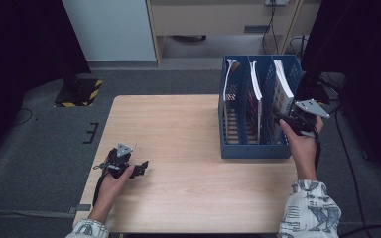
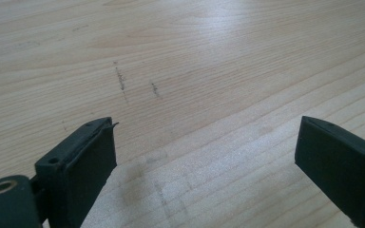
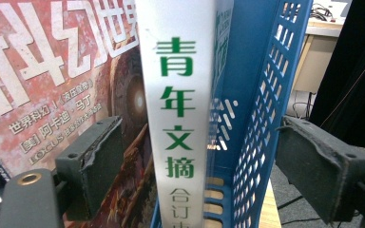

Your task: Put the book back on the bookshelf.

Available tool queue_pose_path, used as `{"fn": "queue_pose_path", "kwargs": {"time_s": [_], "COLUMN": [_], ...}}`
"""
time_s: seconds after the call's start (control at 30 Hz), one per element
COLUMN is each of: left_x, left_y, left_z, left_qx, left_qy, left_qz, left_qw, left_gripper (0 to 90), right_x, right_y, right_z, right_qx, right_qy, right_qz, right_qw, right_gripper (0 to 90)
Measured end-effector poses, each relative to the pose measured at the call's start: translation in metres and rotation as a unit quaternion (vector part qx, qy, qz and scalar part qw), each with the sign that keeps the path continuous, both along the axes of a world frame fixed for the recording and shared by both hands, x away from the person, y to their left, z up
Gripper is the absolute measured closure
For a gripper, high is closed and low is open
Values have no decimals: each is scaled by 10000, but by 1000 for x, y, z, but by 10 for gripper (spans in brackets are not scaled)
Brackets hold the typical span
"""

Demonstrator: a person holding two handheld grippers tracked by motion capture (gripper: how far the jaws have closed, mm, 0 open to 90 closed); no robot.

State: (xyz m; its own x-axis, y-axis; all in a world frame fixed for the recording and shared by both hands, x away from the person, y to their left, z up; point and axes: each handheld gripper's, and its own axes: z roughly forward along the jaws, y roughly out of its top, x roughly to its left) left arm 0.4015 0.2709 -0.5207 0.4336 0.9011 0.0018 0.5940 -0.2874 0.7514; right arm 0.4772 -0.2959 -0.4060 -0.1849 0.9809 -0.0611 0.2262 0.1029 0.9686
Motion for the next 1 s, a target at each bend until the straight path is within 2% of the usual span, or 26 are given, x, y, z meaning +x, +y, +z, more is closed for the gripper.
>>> {"fn": "queue_pose_path", "kwargs": {"time_s": [0.2,0.53,0.7,0.8,1.0], "left_x": [1,1,1,1,3], "left_y": [1,2,6,7,5], "left_z": [1,2,4,4,0], "left_qx": [14,47,-33,-16,23], "left_qy": [-5,-22,-54,-25,56], "left_qz": [-6,8,53,34,17], "left_qw": [10000,10000,10000,10000,10000], "left_gripper": [61,61,60,60,40], "right_x": [-3,-7,-16,-20,-28], "right_y": [3,1,2,3,2], "right_z": [-2,-5,-7,-9,-10], "right_qx": [-60,32,143,54,145], "right_qy": [11,96,106,165,132], "right_qz": [44,45,93,62,23], "right_qw": [10000,9999,9998,9998,9998], "right_gripper": [173,166,165,164,160]}}
